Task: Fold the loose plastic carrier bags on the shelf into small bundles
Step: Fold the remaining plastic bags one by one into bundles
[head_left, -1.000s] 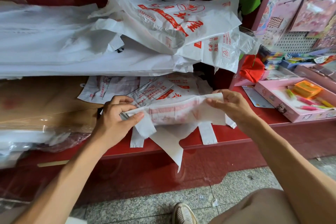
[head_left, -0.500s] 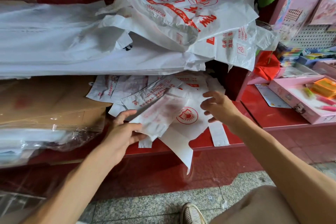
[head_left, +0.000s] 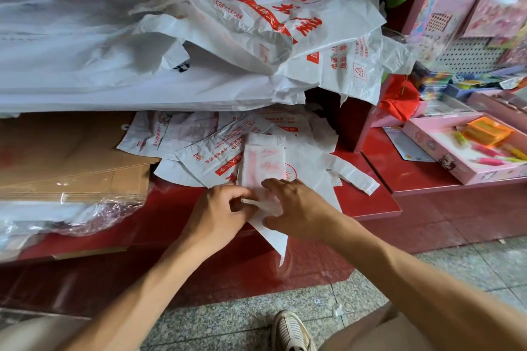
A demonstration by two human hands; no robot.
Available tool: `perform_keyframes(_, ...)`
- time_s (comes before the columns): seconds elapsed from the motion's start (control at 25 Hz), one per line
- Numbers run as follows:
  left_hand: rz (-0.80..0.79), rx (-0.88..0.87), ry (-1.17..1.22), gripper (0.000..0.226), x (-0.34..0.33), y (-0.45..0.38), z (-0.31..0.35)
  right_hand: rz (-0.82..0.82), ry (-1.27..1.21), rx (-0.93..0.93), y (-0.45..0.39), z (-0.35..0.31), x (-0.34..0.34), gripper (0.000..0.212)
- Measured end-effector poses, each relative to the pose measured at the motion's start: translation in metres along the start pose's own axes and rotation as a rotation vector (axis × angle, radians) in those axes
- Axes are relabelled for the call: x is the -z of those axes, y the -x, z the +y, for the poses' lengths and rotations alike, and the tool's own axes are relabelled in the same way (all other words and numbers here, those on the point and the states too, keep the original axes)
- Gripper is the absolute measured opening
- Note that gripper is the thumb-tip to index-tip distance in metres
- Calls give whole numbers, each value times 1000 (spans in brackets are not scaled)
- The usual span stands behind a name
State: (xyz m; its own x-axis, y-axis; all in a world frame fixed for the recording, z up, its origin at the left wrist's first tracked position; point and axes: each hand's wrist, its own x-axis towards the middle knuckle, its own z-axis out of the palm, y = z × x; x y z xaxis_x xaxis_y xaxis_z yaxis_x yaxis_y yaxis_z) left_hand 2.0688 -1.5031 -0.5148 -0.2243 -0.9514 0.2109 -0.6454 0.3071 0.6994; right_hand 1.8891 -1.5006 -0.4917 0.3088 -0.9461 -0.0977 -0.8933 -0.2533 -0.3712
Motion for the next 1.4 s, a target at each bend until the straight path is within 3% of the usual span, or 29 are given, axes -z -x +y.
perform_keyframes(0.08, 34, 0, -2, 10, -4, -3, 2, 38, -69, -47, 1, 5, 4, 41)
perform_keyframes(0.4, -94, 133, 104, 18, -10, -7, -5, 141, -332, -65, -6, 27, 12, 19)
perform_keyframes(0.56, -20, 232, 173, 7, -12, -11, -7, 202, -313, -188, -18, 40, 6, 23)
perform_keyframes(0.68, 42, 244, 101, 11, -14, -13, -8, 229, -259, -213, -24, 44, -1, 14)
perform_keyframes(0.72, 68, 220, 49, 22, -15, -13, -9, 242, -224, -212, -24, 45, -3, 10)
perform_keyframes(0.8, 123, 93, -119, 44, -19, -12, -13, 275, -139, -184, -24, 43, -6, 18)
perform_keyframes(0.88, 147, -48, -263, 39, -20, -13, -17, 315, -30, -43, -24, 41, -5, 35)
perform_keyframes(0.92, 94, -72, -285, 39, -19, -14, -18, 321, 18, 51, -24, 41, -4, 39)
perform_keyframes(1.0, -89, -41, -293, 62, -15, -16, -14, 227, 65, 171, -22, 44, 0, 41)
perform_keyframes(1.08, -188, -29, -332, 76, -13, -17, -12, 47, 102, 133, -21, 46, 3, 49)
perform_keyframes(1.16, -183, -3, -298, 69, -12, -17, -12, 26, 118, 109, -22, 48, 2, 51)
perform_keyframes(1.24, -117, 33, -172, 55, -10, -16, -12, 137, 71, 125, -23, 47, 0, 42)
perform_keyframes(1.4, 26, 189, 100, 36, -9, -17, -11, 285, -281, -32, -26, 44, 3, 26)
